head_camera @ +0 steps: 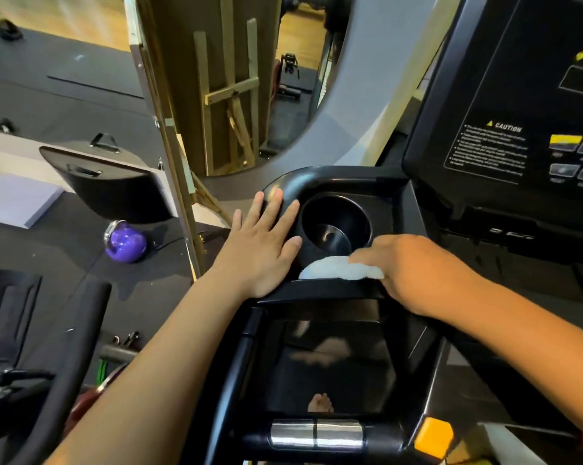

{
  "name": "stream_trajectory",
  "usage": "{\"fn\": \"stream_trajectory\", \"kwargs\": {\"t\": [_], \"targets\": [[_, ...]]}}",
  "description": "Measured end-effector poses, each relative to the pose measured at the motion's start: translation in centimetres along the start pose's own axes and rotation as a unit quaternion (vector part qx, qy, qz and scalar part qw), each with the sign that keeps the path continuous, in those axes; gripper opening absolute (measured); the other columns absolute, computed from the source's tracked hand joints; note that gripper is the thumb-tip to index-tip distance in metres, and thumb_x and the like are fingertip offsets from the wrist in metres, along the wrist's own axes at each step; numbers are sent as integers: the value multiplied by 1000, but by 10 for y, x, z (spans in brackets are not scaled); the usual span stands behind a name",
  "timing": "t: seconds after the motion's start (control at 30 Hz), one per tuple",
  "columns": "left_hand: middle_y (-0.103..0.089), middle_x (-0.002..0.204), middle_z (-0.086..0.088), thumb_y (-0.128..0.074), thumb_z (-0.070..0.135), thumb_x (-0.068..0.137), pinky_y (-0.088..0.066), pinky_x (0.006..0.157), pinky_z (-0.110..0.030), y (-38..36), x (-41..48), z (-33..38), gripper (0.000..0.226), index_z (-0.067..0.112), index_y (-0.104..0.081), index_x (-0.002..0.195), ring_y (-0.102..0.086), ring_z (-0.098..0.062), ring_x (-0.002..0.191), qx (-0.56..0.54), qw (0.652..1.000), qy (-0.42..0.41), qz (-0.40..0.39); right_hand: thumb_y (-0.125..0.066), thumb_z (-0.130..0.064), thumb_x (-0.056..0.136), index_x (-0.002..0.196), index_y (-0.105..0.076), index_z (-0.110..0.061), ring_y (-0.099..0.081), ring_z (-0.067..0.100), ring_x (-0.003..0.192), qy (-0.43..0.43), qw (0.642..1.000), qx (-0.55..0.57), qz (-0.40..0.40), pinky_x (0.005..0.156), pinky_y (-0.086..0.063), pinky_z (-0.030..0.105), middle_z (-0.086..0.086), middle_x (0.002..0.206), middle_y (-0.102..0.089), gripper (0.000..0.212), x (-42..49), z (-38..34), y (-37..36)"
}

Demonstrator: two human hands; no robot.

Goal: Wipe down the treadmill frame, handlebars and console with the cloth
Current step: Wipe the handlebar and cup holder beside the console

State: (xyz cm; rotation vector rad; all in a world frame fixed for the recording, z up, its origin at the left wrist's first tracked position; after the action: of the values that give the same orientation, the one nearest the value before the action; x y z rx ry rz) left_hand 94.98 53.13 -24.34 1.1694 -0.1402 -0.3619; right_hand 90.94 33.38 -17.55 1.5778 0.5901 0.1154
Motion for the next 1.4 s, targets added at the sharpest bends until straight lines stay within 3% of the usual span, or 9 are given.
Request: {"fn": "stream_trajectory", "kwargs": {"t": [0.2, 0.3, 0.4, 0.53, 0.83, 1.07, 1.13, 1.23, 1.4], "targets": [[9, 165, 5, -3, 47, 97, 4, 122, -50, 2, 20, -2, 63, 31, -5, 157, 18, -19, 150, -39, 999, -26, 12, -49, -12, 94, 114, -60, -32, -38, 12, 73, 98, 994, 4, 50, 71, -29, 29, -9, 73, -33, 31, 44, -69, -3], [8, 164, 10, -3, 50, 95, 8, 122, -45, 1, 18, -5, 64, 33, -7, 157, 21, -15, 149, -52, 998, -24, 19, -47, -7, 89, 117, -58, -44, -47, 5, 71, 97, 995, 22, -24, 64, -34, 23, -14, 78, -47, 48, 31, -29, -5], [8, 164, 12, -5, 51, 96, 8, 123, -45, 1, 18, -4, 63, 34, -7, 157, 21, -14, 149, -43, 998, -27, 25, -46, -5, 83, 115, -56, -43, -61, 22, 86, 48, 994, -23, -92, 69, -45, 31, -7, 87, -55, 50, 20, 5, 2], [1, 164, 13, -6, 48, 96, 5, 123, -40, 4, 18, -3, 63, 34, -16, 156, 14, -10, 150, -105, 994, -18, 36, -49, -5, 87, 113, -58, -35, -45, 21, 70, 79, 994, -34, -62, 55, -33, 29, -2, 88, -41, 41, 39, -45, 1], [-6, 164, 13, -4, 48, 97, 11, 120, -31, 9, 9, -2, 62, 34, -28, 153, 10, -6, 151, -154, 986, -40, 41, -44, -7, 91, 136, -46, -45, -53, 29, 105, 51, 991, -51, -109, 84, -41, 34, 5, 123, -53, 60, 9, 10, 5], [-2, 165, 12, -3, 47, 98, 10, 122, -40, 8, 12, -1, 61, 37, -24, 154, 13, -10, 151, -120, 992, -32, 34, -57, -13, 89, 128, -50, -40, -43, 22, 83, 125, 988, -71, 63, 64, -33, 35, -1, 96, -43, 48, 24, -57, -6], [-3, 164, 12, -2, 47, 97, 11, 122, -40, 7, 11, -3, 61, 37, -24, 154, 12, -10, 151, -128, 991, -29, 34, -63, -18, 85, 129, -51, -41, -48, 25, 106, 109, 985, -25, 134, 79, -44, 42, 0, 109, -49, 51, 7, -53, -20], [-4, 164, 13, -1, 48, 98, 11, 122, -40, 7, 12, -4, 62, 38, -25, 154, 12, -9, 151, -129, 990, -31, 41, -52, -22, 95, 142, -39, -41, -33, 25, 139, 55, 989, 44, 127, 113, -31, 51, -4, 146, -40, 52, -25, -27, -38], [-5, 164, 15, -2, 50, 95, 6, 123, -42, 6, 15, -3, 64, 39, -28, 153, 10, -9, 151, -142, 989, -24, 35, -50, -15, 90, 123, -63, -30, -53, 18, 109, 99, 972, 44, 207, 95, -49, 42, -4, 122, -63, 38, -9, -52, -24]]}}
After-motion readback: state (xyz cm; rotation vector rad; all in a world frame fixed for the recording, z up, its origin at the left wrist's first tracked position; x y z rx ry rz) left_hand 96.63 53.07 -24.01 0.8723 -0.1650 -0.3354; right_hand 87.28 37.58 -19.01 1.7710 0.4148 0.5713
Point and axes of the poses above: each hand's wrist, its own x-axis towards the middle knuckle, its own y-axis out of the back of the hand, z = x × y, the point moved 4 cm from there along x, towards the middle knuckle
